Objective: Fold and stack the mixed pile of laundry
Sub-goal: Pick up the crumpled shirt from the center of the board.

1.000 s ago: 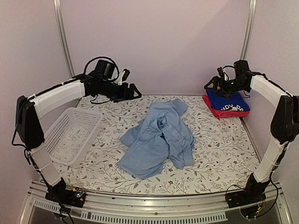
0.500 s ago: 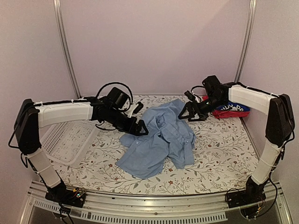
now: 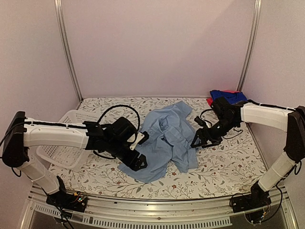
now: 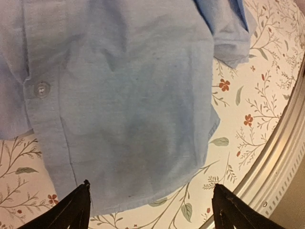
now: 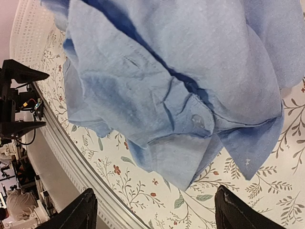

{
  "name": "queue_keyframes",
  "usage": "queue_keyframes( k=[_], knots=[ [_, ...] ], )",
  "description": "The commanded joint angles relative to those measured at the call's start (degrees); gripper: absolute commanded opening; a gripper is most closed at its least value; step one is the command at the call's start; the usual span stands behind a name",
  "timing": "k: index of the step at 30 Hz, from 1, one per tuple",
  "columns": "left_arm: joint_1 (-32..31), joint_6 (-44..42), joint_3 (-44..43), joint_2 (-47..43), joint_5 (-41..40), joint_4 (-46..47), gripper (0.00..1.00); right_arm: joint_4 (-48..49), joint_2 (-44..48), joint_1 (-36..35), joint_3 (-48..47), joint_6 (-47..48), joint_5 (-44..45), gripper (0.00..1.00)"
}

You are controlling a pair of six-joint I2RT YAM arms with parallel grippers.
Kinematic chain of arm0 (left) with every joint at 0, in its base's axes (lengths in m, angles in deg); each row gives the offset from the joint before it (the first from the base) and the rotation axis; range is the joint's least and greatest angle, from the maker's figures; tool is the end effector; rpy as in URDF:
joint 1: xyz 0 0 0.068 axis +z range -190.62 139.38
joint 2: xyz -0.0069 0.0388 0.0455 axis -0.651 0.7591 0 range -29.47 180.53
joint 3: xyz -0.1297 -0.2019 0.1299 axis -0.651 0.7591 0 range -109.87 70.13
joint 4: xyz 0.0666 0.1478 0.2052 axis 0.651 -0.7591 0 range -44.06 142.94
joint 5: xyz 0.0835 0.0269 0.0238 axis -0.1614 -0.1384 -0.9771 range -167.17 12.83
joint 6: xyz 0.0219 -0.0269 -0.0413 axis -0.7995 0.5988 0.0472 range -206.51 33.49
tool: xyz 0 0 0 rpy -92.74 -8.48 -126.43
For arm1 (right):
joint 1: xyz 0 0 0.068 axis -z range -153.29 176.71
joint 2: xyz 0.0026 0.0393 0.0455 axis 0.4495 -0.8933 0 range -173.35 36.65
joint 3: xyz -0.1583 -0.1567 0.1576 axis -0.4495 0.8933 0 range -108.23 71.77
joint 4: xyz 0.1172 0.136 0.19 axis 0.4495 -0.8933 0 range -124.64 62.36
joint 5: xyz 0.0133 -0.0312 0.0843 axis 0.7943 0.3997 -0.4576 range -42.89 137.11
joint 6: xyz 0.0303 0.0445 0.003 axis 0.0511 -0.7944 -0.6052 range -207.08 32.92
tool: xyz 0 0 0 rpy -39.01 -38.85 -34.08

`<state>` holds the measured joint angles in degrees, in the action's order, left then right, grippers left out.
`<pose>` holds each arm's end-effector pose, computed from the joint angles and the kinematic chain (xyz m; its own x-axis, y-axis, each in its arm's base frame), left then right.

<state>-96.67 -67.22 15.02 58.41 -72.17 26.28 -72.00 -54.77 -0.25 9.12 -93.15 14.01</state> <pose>0.1674 -0.2542 0.2010 -0.7350 0.5025 -0.4553 0.6445 0.7264 -0.2387 0.2587 0.1536 0.2129 -0.9032 -0.3601 -0.2335 -0.4281 0.7168 0.5504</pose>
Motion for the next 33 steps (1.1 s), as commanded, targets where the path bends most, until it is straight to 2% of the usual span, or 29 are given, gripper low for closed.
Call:
queue_keyframes(
  k=[1,7,10,13,16,17,20,24,29,33],
  knots=[
    [-6.66,-1.1,1.31,-0.39,-7.63,-1.48,0.88,1.03,4.17,-2.37,2.48,-1.64,0.76,0.83],
    [-8.92,-3.94,-0.89,9.19,-6.12,1.32,0.89,2.06,4.47,-3.53,2.36,-2.36,0.85,0.83],
    [-8.88,-4.12,-2.89,13.49,-7.97,2.05,0.79,1.67,4.5,-3.54,1.51,-2.28,1.77,0.83],
    [-8.88,-4.45,-5.66,15.16,-9.55,0.93,0.56,1.73,5.26,-3.54,1.19,-2.36,2.88,0.83],
    [-8.72,-5.4,-8.5,11.38,-10.08,-0.44,0.12,1.66,7.2,-3.58,0.81,-2.34,5.66,0.83],
    [-8.65,-6.51,-9.52,8.86,-9.22,-0.39,0.02,1.95,8.51,-3.62,0.86,-2.43,6.59,0.82],
    [-7.59,-9.71,-13.61,1.66,-8.07,0.0,0.0,5.14,12.13,-3.71,1.92,-2.26,7.38,0.8],
    [-0.55,-11.09,-23.17,-2.76,-1.75,-1.38,0.0,8.0,16.46,-4.44,3.31,-1.24,7.23,0.78],
    [10.01,-9.74,-31.48,-2.29,2.85,-0.5,0.0,11.8,17.81,-11.89,4.23,1.0,12.7,0.78],
    [21.04,-3.68,-33.38,1.27,5.97,1.61,0.0,16.32,16.48,-18.08,5.49,1.99,19.61,0.78]
  ],
)
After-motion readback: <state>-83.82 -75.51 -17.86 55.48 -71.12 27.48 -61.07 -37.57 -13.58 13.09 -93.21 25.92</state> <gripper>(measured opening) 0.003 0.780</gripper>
